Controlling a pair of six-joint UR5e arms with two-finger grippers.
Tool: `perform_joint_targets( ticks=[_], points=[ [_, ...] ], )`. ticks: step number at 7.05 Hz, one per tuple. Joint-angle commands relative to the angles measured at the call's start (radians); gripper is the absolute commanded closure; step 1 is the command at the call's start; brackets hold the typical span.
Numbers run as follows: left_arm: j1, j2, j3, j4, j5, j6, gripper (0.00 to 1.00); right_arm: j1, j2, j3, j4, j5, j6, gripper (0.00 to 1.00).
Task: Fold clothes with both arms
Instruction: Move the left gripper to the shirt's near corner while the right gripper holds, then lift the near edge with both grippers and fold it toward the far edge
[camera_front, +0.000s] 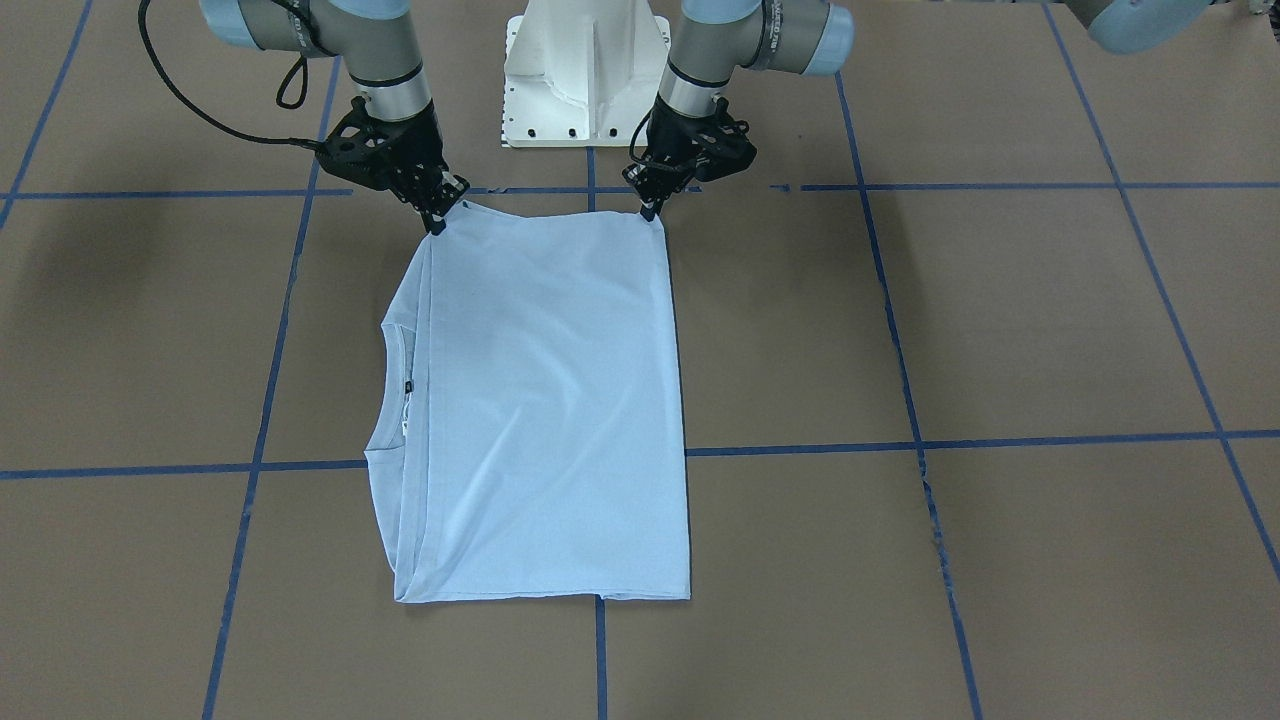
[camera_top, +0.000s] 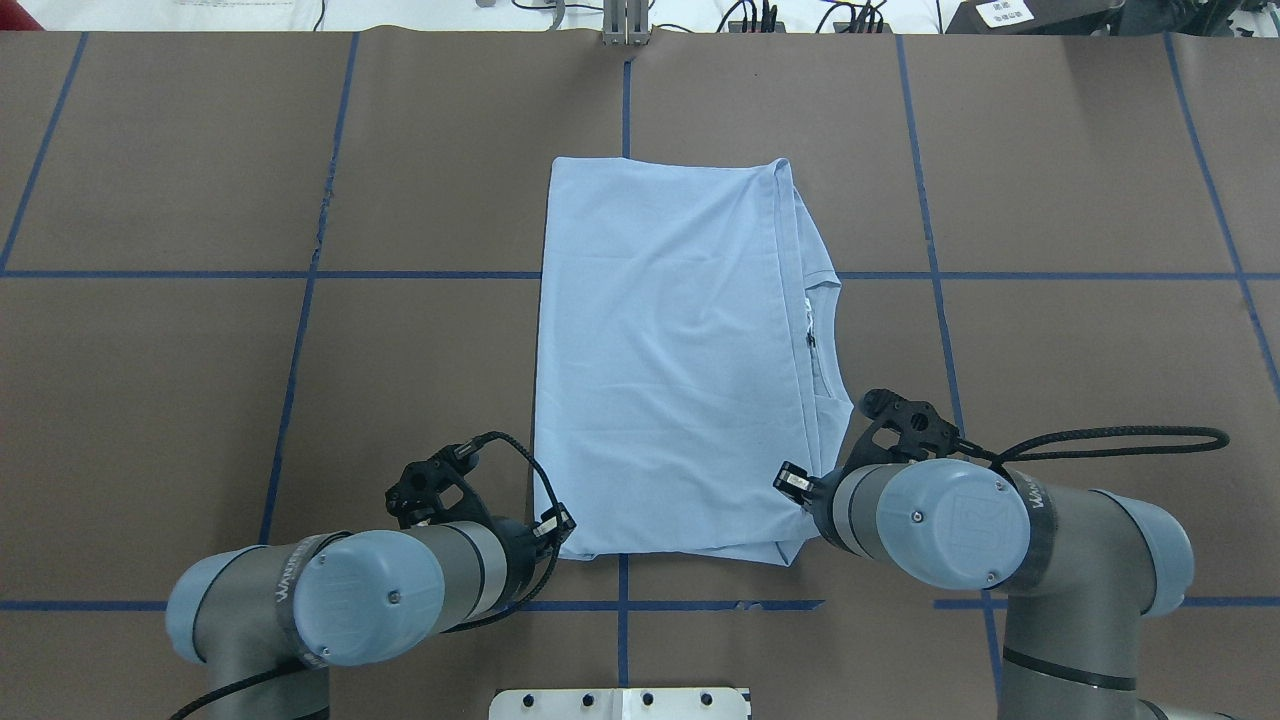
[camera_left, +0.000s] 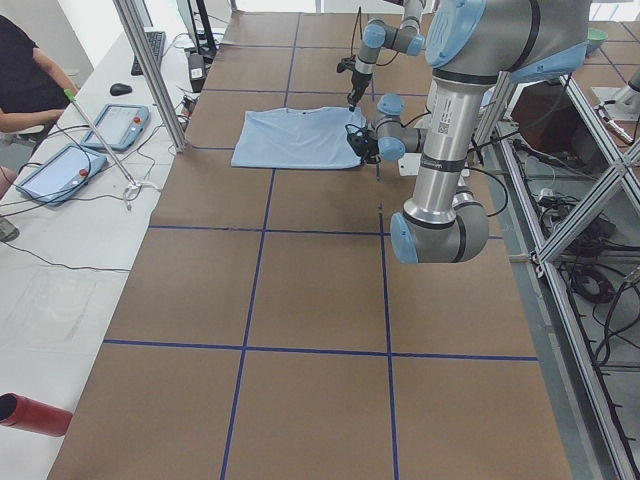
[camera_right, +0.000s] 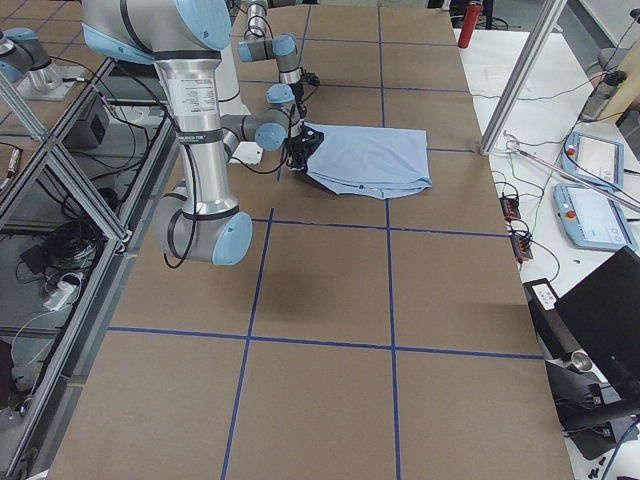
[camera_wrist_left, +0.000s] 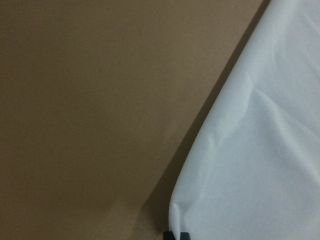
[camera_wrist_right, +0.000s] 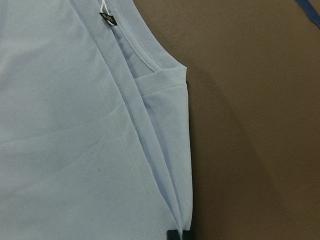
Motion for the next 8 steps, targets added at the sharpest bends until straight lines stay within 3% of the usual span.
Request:
perform_joint_targets(
  ticks=[1, 2, 3, 4, 6, 7, 8],
  points=[
    [0.019, 0.051, -0.172, 0.047, 0.001, -0.120, 1.00, -0.014, -0.053, 0.087, -0.001, 0.034, 0.013, 1.00],
    [0.079, 0.042, -0.289, 0.155, 0.002, -0.176, 1.00, -0.019, -0.141, 0.212, -0.001, 0.084, 0.015, 1.00],
    [0.078, -0.010, -0.334, 0.211, 0.001, -0.202, 1.00, -0.014, -0.183, 0.304, -0.001, 0.117, 0.015, 1.00],
    [0.031, -0.053, -0.301, 0.225, 0.004, -0.186, 1.00, 0.030, -0.158, 0.308, -0.001, 0.120, 0.013, 1.00],
    [-0.165, -0.084, -0.252, 0.217, -0.005, -0.007, 1.00, 0.191, 0.047, 0.138, -0.027, 0.167, 0.009, 1.00],
    [-0.219, -0.095, -0.179, 0.196, -0.004, 0.064, 1.00, 0.275, 0.156, 0.030, -0.087, 0.224, -0.009, 1.00],
    [-0.267, -0.119, -0.068, 0.103, -0.005, 0.113, 1.00, 0.311, 0.196, -0.048, -0.081, 0.237, -0.051, 1.00]
  ],
)
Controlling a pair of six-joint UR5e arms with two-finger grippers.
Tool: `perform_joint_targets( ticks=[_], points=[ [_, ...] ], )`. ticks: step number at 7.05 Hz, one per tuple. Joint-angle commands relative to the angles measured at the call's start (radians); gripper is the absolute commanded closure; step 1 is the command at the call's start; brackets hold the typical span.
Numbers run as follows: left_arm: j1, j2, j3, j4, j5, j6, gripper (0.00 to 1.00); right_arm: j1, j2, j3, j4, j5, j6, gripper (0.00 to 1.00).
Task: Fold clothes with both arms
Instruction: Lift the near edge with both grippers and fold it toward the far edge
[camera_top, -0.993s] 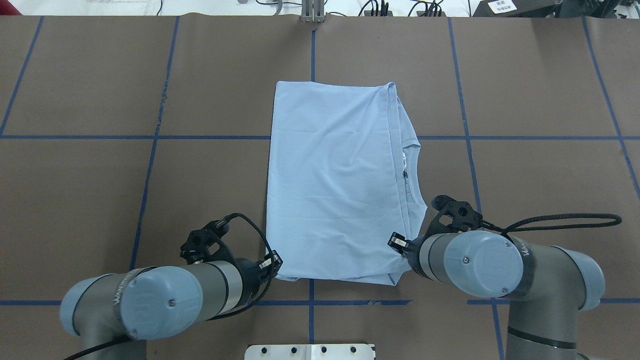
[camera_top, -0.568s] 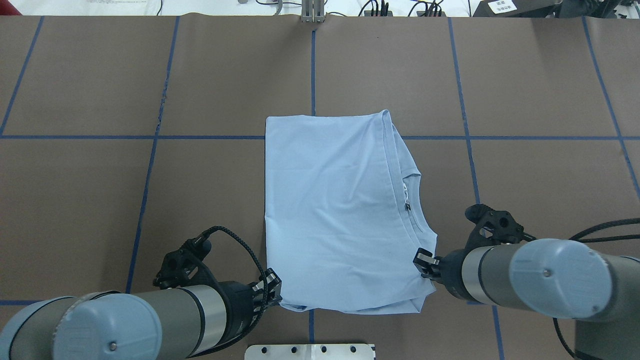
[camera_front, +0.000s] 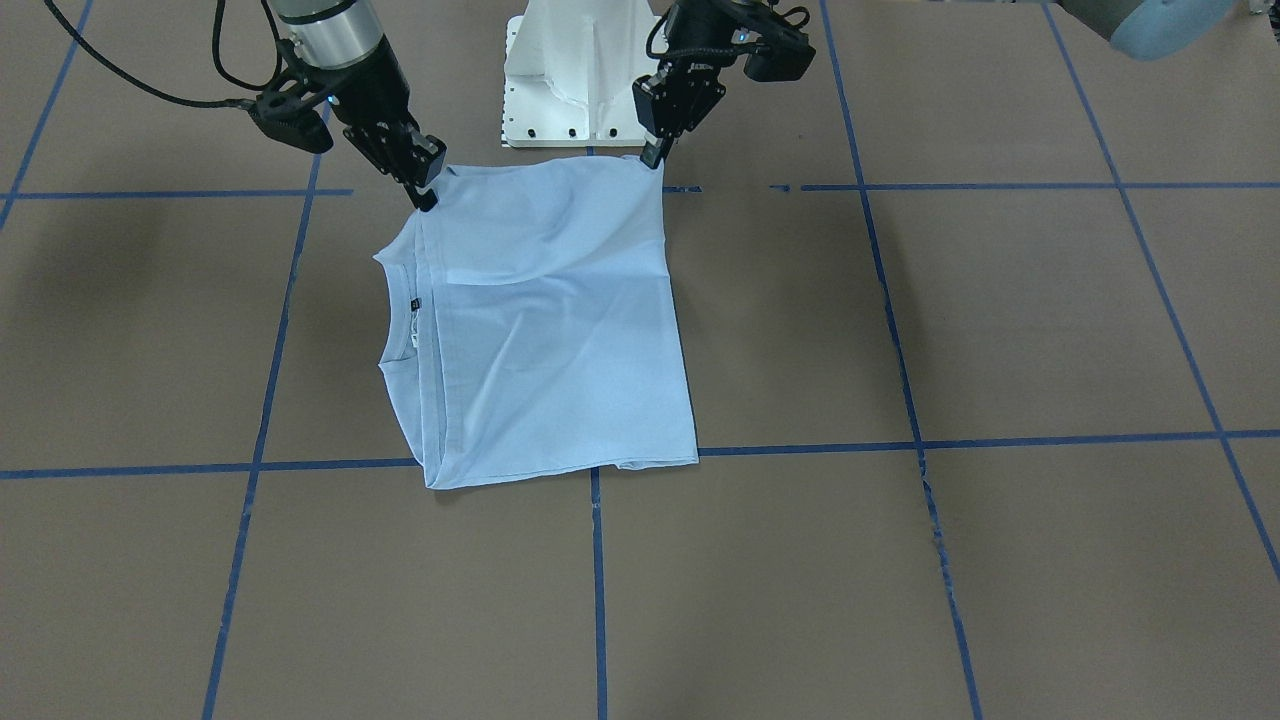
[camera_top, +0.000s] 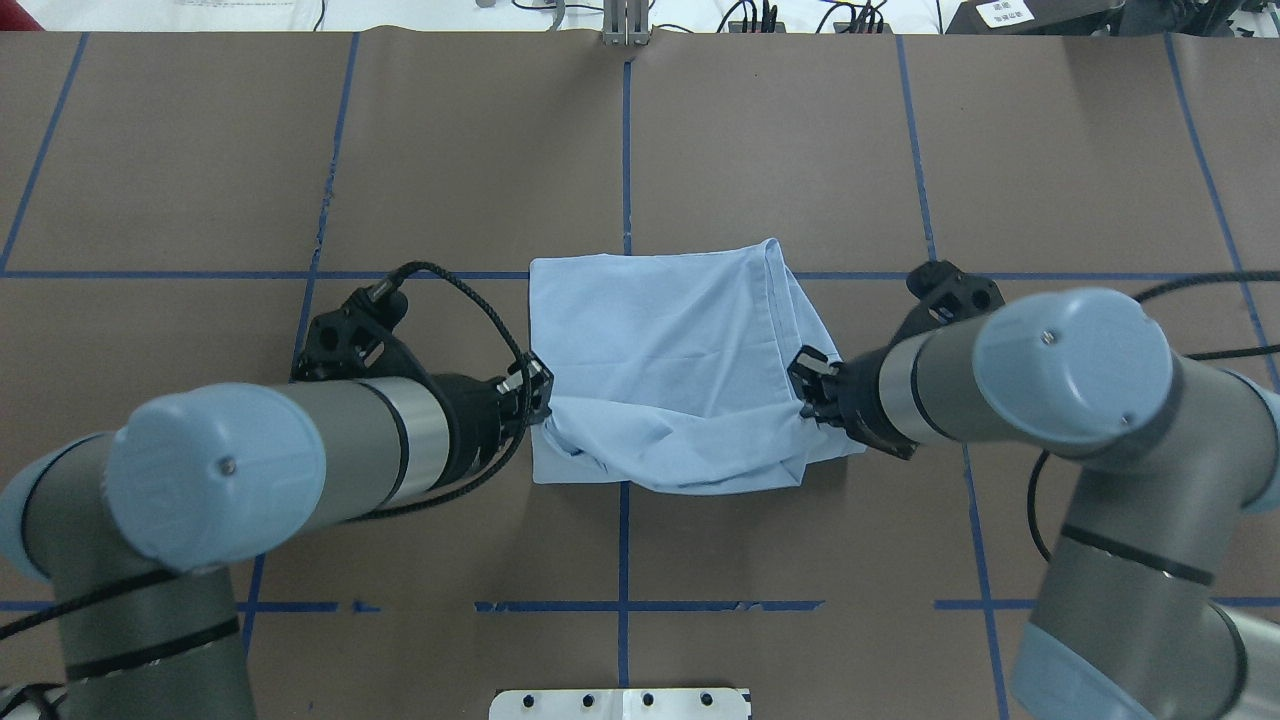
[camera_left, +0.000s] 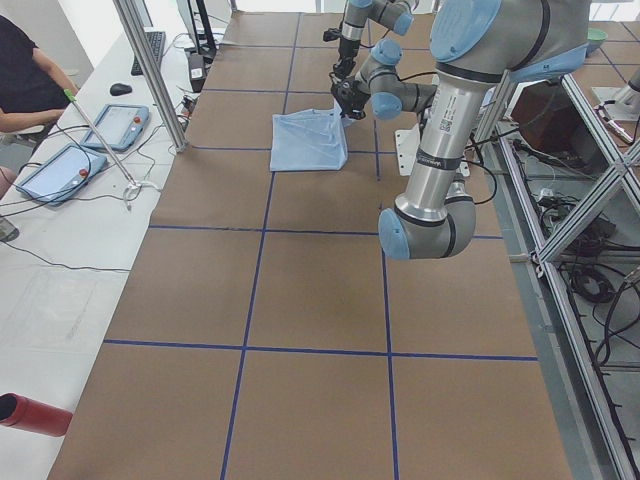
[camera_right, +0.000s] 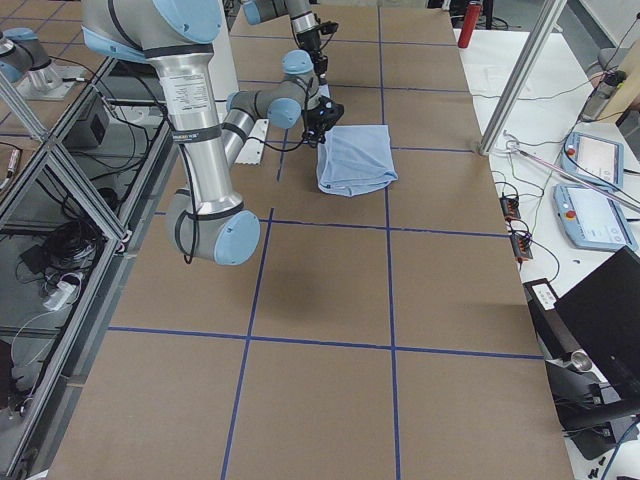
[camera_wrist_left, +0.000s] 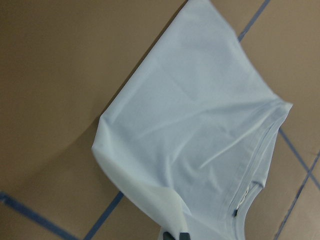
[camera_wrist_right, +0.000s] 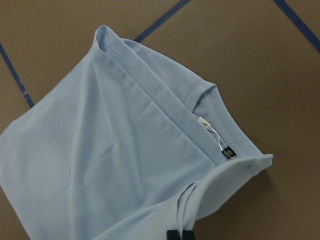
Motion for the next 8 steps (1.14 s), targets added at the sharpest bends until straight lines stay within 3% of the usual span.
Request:
perform_joint_targets(
  ticks=[1, 3, 5, 6, 7, 8],
  points=[
    [-0.101, -0.028, 0.210, -0.157, -0.001, 0.090, 1.00, 0.101, 0.090, -0.159, -0.012, 0.032, -0.099, 1.00],
    [-0.123, -0.055, 0.356, -0.258, 0.002, 0.130, 1.00, 0.127, 0.181, -0.282, -0.012, 0.034, -0.122, 1.00],
    [-0.141, -0.080, 0.416, -0.285, 0.003, 0.136, 1.00, 0.141, 0.188, -0.354, 0.052, 0.037, -0.130, 1.00],
    [-0.166, -0.087, 0.439, -0.287, 0.005, 0.179, 1.00, 0.163, 0.191, -0.453, 0.180, 0.046, -0.131, 1.00],
    [-0.204, -0.147, 0.623, -0.383, 0.009, 0.226, 0.98, 0.216, 0.285, -0.635, 0.257, 0.104, -0.192, 1.00],
    [-0.225, -0.190, 0.815, -0.555, 0.066, 0.283, 0.54, 0.232, 0.388, -0.819, 0.322, 0.112, -0.270, 0.01]
  ],
)
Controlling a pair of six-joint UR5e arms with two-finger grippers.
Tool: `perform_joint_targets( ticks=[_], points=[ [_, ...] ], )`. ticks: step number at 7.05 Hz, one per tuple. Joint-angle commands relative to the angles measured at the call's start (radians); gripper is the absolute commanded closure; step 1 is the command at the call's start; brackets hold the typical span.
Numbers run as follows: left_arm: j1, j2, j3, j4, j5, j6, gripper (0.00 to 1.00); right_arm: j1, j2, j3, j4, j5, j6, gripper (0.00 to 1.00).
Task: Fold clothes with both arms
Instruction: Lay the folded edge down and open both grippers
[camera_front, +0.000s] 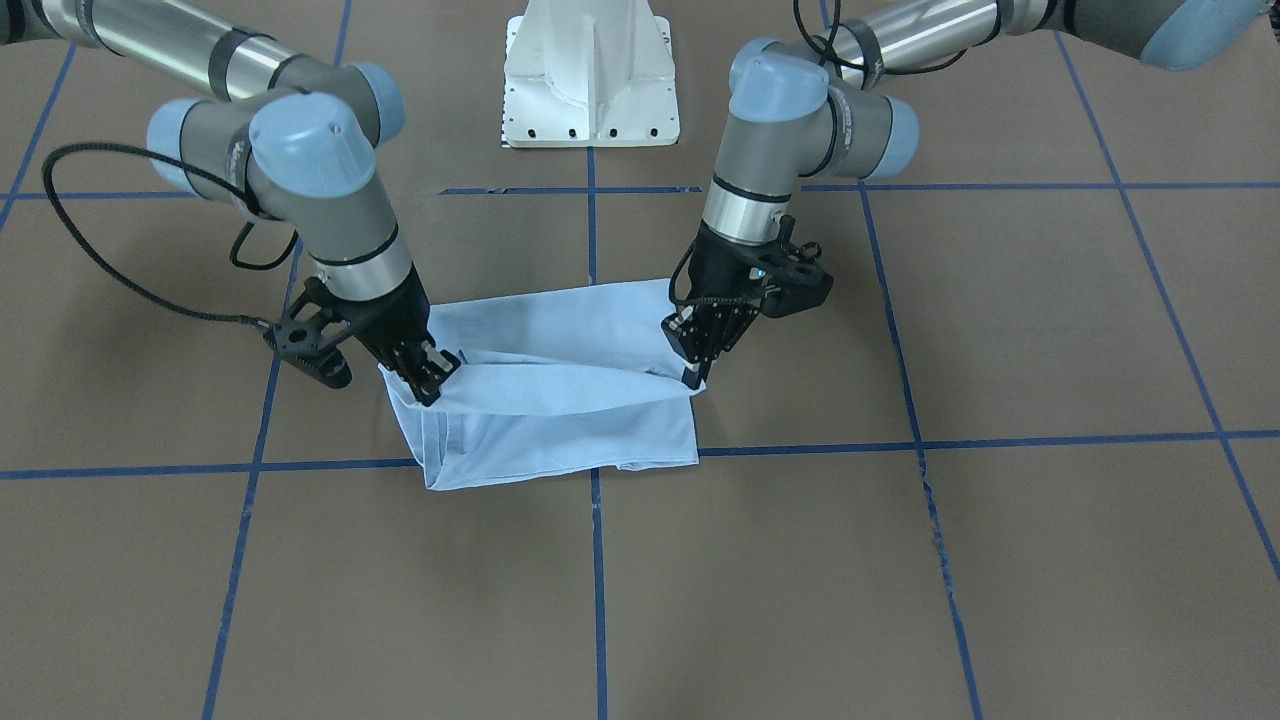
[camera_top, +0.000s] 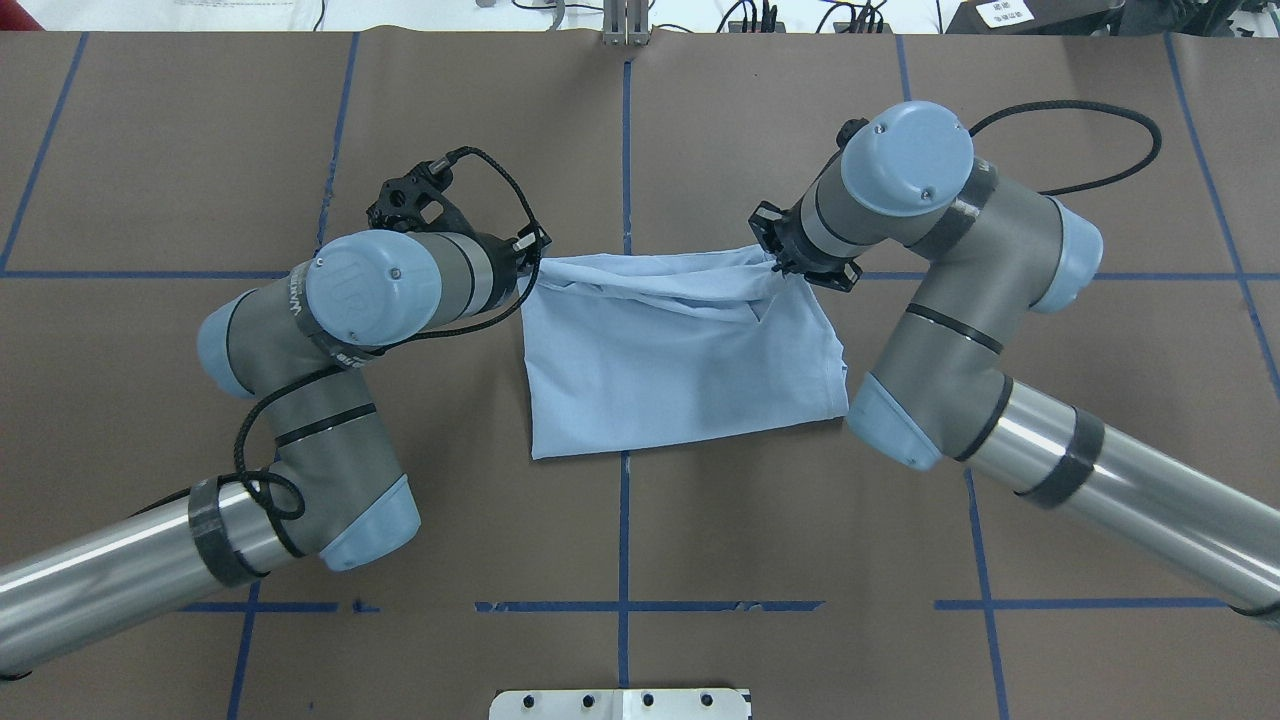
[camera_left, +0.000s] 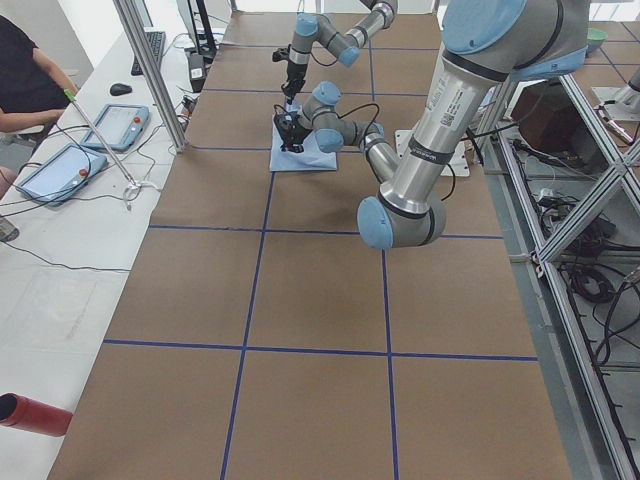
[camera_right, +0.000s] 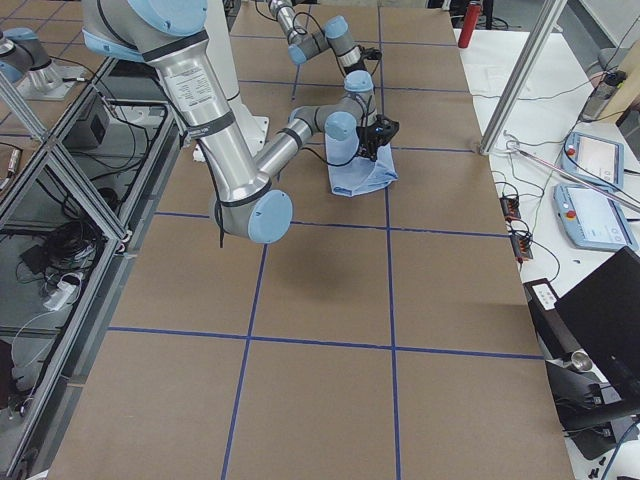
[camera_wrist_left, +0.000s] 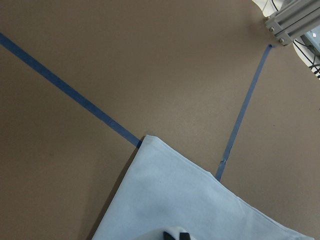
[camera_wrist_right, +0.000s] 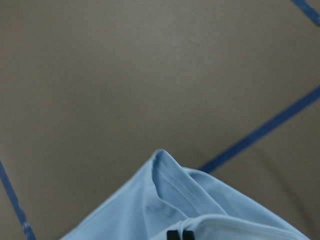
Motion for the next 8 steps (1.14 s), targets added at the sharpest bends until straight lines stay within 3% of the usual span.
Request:
perform_joint_targets(
  ticks=[1, 3, 5, 6, 7, 8],
  points=[
    [-0.051, -0.056, 0.234, -0.196, 0.068, 0.095, 0.49, 0.086, 0.137, -0.253, 0.113, 0.056, -0.165, 0.00],
    [-0.070, -0.047, 0.152, -0.185, 0.056, 0.100, 0.50, 0.178, 0.116, -0.244, 0.111, 0.221, -0.249, 0.00],
    [-0.081, 0.021, 0.029, -0.177, -0.051, 0.122, 0.52, 0.135, 0.065, -0.126, 0.102, 0.196, -0.164, 0.02],
    [-0.097, 0.058, -0.063, -0.136, -0.091, 0.176, 0.53, 0.042, 0.062, -0.083, 0.102, 0.091, -0.061, 0.61],
    [-0.128, 0.075, -0.142, -0.073, -0.134, 0.235, 0.53, -0.041, 0.062, -0.071, 0.102, 0.018, -0.031, 1.00],
    [-0.163, 0.106, -0.198, -0.051, -0.190, 0.251, 0.53, -0.089, 0.071, -0.074, 0.102, -0.022, -0.031, 1.00]
  ],
)
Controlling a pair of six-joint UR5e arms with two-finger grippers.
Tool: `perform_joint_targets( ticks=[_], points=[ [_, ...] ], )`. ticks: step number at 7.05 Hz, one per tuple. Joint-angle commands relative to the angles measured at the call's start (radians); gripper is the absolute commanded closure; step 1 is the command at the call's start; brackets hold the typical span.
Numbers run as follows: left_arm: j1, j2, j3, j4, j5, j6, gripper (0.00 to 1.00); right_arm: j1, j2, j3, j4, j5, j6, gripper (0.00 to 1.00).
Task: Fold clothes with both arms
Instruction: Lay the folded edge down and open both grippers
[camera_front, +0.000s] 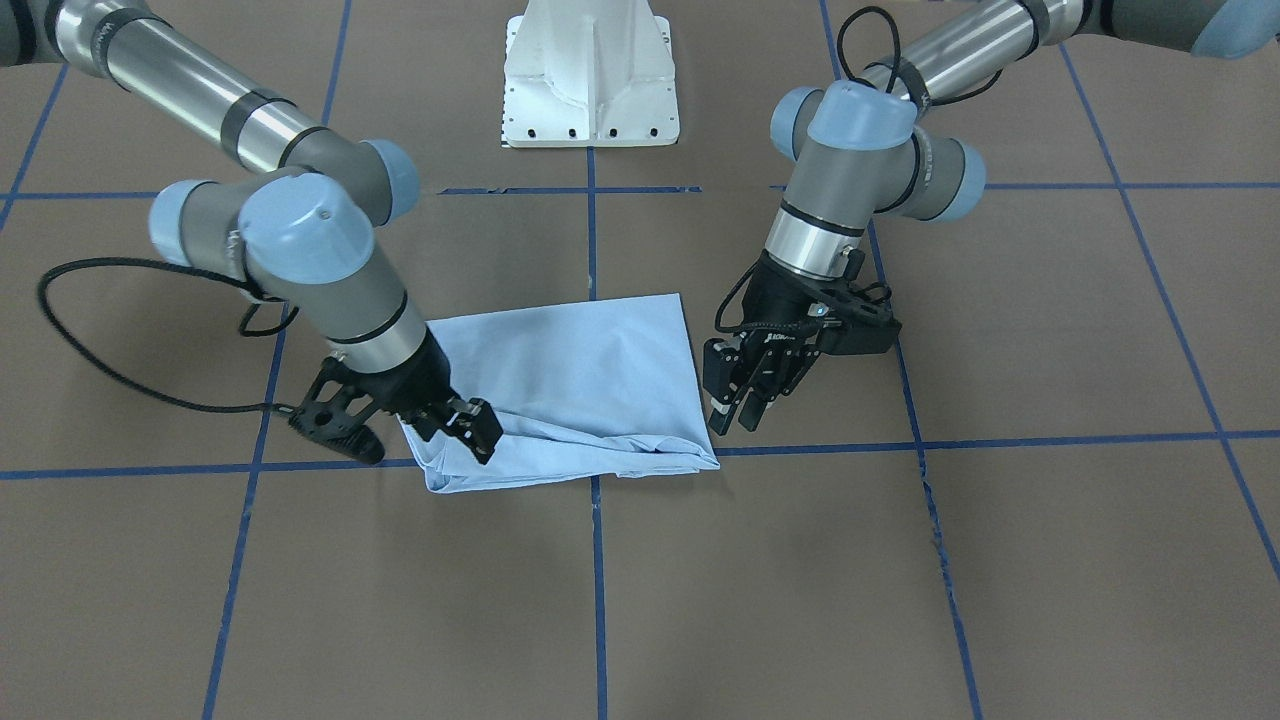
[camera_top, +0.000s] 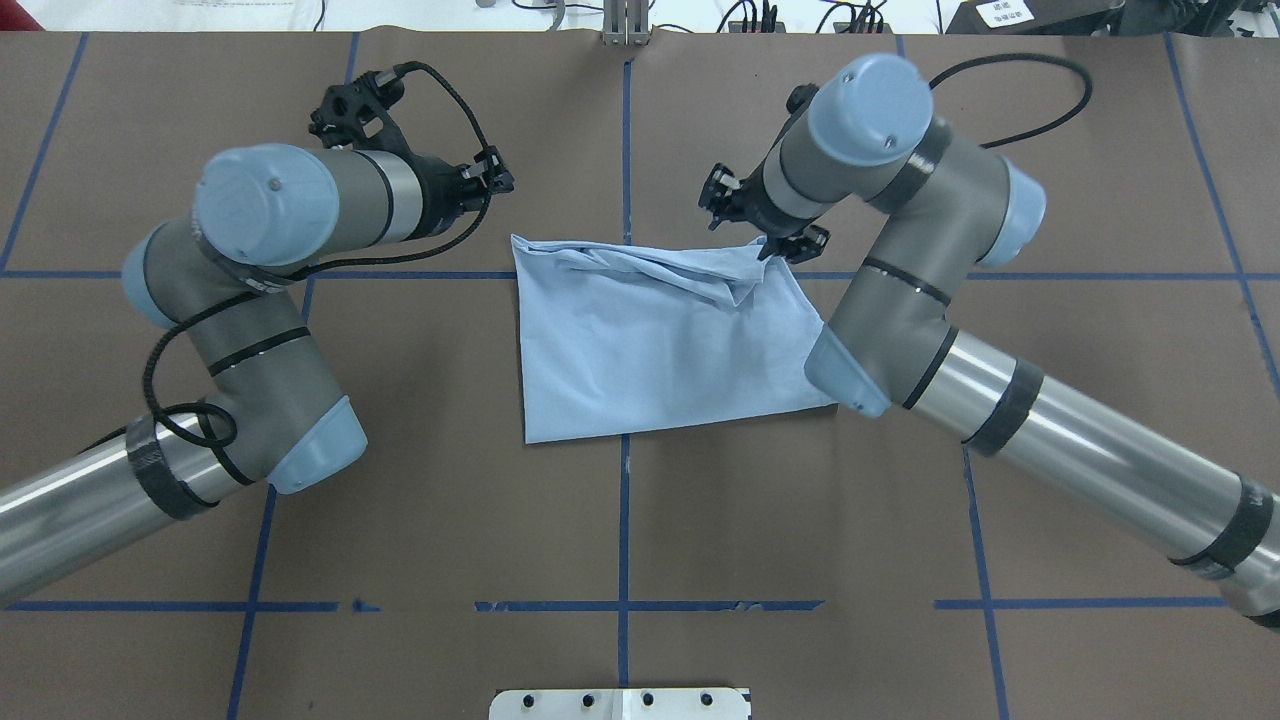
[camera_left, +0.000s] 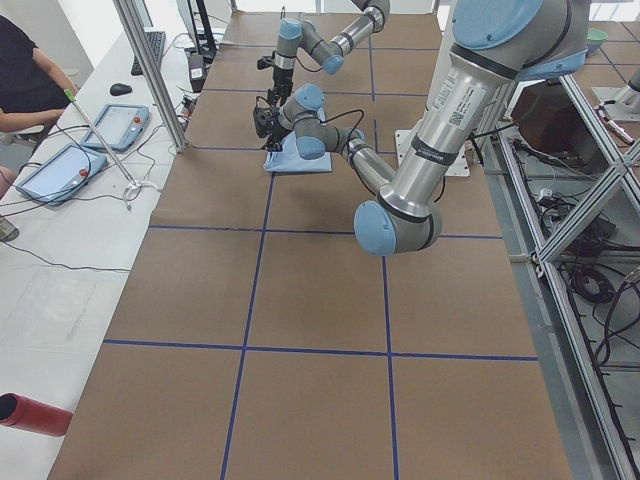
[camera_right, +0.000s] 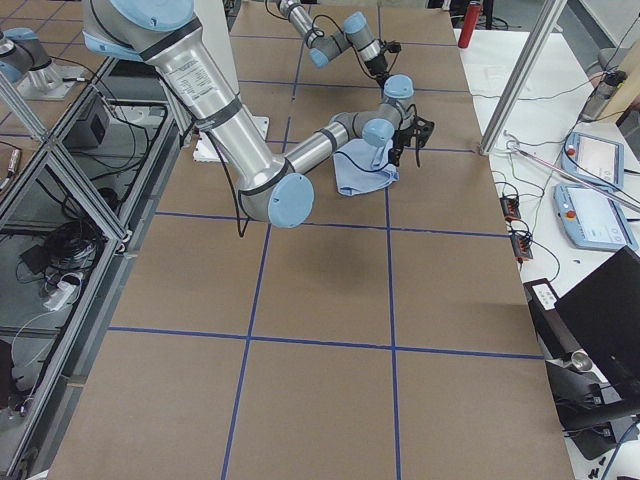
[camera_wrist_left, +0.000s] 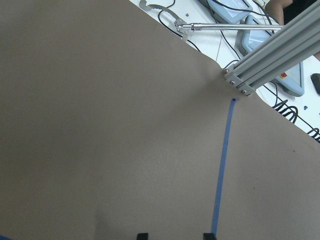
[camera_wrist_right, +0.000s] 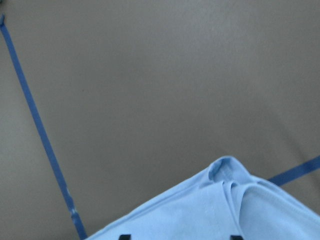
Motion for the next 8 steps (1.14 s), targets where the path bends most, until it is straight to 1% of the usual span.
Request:
perform_joint_targets(
  ticks=[1, 2, 3, 4, 5, 6, 7, 8],
  points=[
    [-0.051, 0.067, -0.111, 0.042, -0.085, 0.040, 0.53, -0.105, 0.008, 0.005, 0.000, -0.075, 0.025, 1.00],
    [-0.051, 0.069, -0.111, 0.042, -0.085, 0.040, 0.53, -0.127, 0.011, -0.006, -0.002, -0.106, 0.023, 1.00],
    [-0.053, 0.069, -0.111, 0.042, -0.085, 0.040, 0.53, -0.127, 0.016, -0.014, -0.002, -0.118, 0.022, 1.00],
    [-0.053, 0.072, -0.112, 0.042, -0.085, 0.040, 0.53, -0.126, 0.040, -0.064, 0.003, -0.121, 0.011, 1.00],
    [-0.053, 0.102, -0.122, 0.040, -0.087, 0.043, 0.53, -0.119, 0.071, -0.128, 0.011, -0.159, 0.000, 1.00],
    [-0.065, 0.119, -0.141, 0.042, -0.088, 0.107, 0.53, -0.078, 0.097, -0.170, 0.011, -0.158, -0.030, 1.00],
    [-0.080, 0.150, -0.160, 0.042, -0.088, 0.138, 0.53, -0.035, 0.137, -0.263, 0.024, -0.154, -0.067, 1.00],
    [-0.103, 0.209, -0.196, 0.042, -0.090, 0.208, 0.53, 0.038, 0.160, -0.343, 0.065, -0.132, -0.123, 1.00]
  ],
)
